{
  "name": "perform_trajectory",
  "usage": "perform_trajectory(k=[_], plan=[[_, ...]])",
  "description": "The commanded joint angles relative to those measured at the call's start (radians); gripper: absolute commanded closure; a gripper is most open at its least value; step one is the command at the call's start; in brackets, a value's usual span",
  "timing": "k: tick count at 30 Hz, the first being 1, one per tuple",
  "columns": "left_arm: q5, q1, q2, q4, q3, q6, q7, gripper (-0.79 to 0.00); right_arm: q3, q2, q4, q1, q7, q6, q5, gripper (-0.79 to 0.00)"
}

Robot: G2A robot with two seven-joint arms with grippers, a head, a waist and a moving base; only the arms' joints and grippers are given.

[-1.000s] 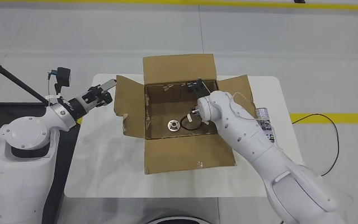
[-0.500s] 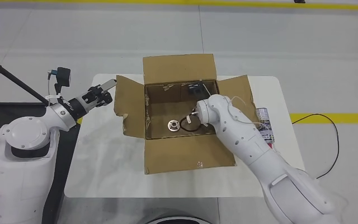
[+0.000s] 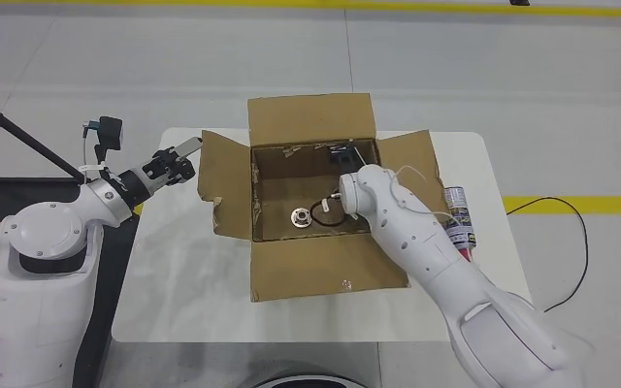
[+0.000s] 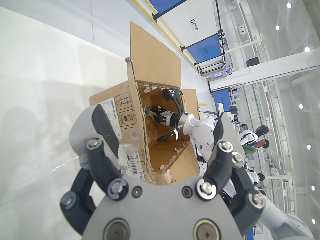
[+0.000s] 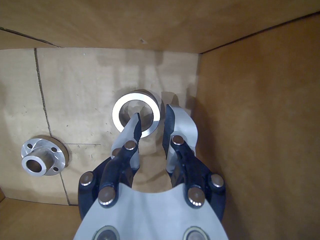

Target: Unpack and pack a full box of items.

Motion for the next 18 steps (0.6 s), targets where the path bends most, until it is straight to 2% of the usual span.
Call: perform_trajectory(k=[1,9,18], plan=[[0.0,0.0,0.0,0.0,0.0,0.0,0.0,-0.785,-0.003,-0.007,0.015,0.004,0.002,-0.005,-0.003,-0.256],[0.0,0.0,0.0,0.0,0.0,0.0,0.0,-0.785,0.0,-0.028,0.057,0.02,0.03,-0.088,0.013,-0.249],[0.0,0.0,0.0,0.0,0.0,0.0,0.0,-0.785,0.004,-0.047,0.105,0.036,0.078,-0.161,0.024,-0.197]])
